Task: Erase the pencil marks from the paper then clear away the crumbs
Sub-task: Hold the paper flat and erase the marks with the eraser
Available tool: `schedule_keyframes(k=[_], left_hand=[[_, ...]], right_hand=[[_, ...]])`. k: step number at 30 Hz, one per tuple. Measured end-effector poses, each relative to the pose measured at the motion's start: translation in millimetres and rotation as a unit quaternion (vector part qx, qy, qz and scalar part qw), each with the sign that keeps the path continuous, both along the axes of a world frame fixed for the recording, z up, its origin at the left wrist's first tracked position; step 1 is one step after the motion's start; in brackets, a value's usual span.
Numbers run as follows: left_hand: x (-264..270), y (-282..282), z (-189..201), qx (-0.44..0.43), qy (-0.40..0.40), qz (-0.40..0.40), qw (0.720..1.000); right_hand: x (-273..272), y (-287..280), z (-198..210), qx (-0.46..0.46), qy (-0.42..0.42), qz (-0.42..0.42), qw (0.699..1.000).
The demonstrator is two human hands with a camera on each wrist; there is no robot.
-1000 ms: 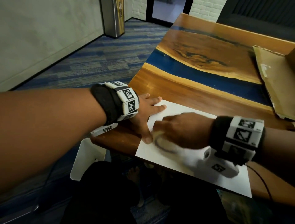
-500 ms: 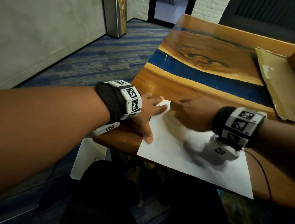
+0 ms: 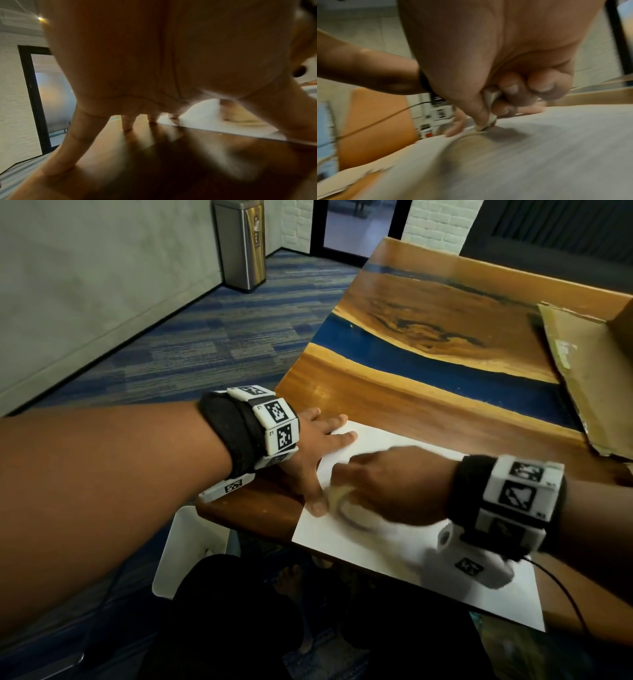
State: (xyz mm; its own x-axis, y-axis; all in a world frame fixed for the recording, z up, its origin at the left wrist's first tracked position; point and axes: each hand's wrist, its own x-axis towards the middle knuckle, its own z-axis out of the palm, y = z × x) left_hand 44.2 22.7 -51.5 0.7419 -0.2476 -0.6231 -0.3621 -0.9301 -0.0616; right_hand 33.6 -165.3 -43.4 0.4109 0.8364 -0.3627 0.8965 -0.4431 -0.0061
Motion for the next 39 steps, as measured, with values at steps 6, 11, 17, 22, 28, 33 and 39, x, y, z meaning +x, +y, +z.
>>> schedule_keyframes(k=[6,11,17,22,28,33,39], left_hand=[[0,0,0,-0.003,-0.009,-0.002,1.000],[-1,1,0,-0.010,-0.005,0.001,1.000],[-1,1,0,0.000,-0.005,0.006,1.000],[-5,-1,4,-0.005,-0.003,0.008,1.000],[-14,-4,10,-0.014,-0.028,-0.002,1.000],[-20,-4,3,-0.011,-0.028,0.007,1.000],[-15,-4,7,0.004,-0.012,0.002,1.000]], right_hand=[[49,-8,-2,0.011,-0.084,-0.197,0.977],[13,1,-4,-0.004,0.006,-0.094,0.996],[20,-12,5,-0.006,-0.063,-0.097,0.993],[5,-11,-1,0.003,-0.040,-0.042,0.998],[31,-21,-7,0.003,-0.090,-0.122,0.988],[30,-16,-8,-0.003,-0.118,-0.148,0.982],[-17,-6,-3,0.011,0.020,0.008,1.000]])
